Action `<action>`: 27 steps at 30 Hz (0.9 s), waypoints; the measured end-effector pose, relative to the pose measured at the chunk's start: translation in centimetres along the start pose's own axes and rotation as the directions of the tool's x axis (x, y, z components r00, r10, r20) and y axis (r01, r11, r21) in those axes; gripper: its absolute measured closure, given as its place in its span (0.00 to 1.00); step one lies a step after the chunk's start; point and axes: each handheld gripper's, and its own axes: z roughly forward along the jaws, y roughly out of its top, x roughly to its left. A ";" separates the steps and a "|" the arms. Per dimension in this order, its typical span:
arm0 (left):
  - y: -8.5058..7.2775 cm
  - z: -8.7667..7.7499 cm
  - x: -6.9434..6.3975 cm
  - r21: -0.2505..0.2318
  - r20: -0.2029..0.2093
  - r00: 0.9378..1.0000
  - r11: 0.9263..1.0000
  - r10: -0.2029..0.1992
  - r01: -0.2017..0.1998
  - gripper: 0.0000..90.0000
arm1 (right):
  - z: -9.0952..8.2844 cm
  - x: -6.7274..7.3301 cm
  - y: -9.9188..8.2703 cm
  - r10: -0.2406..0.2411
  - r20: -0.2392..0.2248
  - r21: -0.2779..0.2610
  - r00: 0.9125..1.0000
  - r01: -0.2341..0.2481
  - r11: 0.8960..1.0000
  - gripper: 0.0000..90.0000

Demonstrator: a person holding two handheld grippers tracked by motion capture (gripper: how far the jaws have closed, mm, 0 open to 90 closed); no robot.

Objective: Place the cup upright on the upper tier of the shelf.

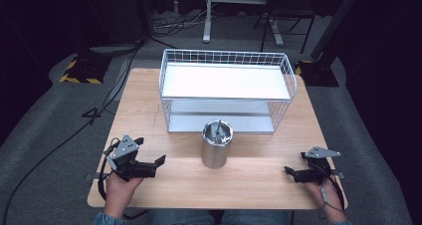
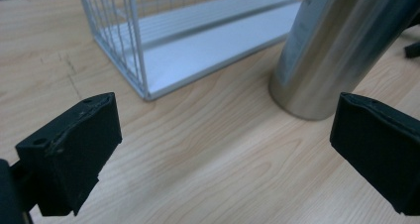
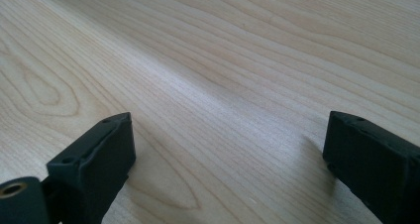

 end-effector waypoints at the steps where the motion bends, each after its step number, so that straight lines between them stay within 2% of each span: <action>1: 0.0 0.0 0.0 0.000 0.000 1.000 1.000 0.000 0.000 0.00 | 0.0 0.0 0.0 0.000 0.000 0.000 1.000 0.000 1.000 0.07; 3: 0.3 0.0 -0.4 -0.038 0.019 1.000 0.999 0.015 -0.014 0.00 | 0.0 0.0 0.0 -0.001 0.000 0.000 1.000 0.001 1.000 0.07; 6: 0.7 0.3 -0.8 -0.048 0.045 0.999 0.999 0.025 -0.023 0.00 | 0.0 0.0 0.0 -0.001 0.000 0.000 1.000 0.001 1.000 0.07; 13: 1.6 1.2 -1.6 -0.062 0.077 0.995 0.997 0.058 -0.054 0.00 | 0.0 0.0 0.0 0.000 0.000 0.000 1.000 0.000 1.000 0.07; 22: 3.5 3.5 -3.0 -0.060 0.138 0.986 0.994 0.097 -0.089 0.00 | 0.0 0.0 0.0 -0.003 0.002 -0.001 1.000 0.003 1.000 0.08; 27: 4.2 5.1 -4.1 -0.061 0.182 0.976 0.992 0.122 -0.113 0.00 | -0.1 0.1 -0.1 -0.002 0.003 -0.005 1.000 0.002 1.000 0.08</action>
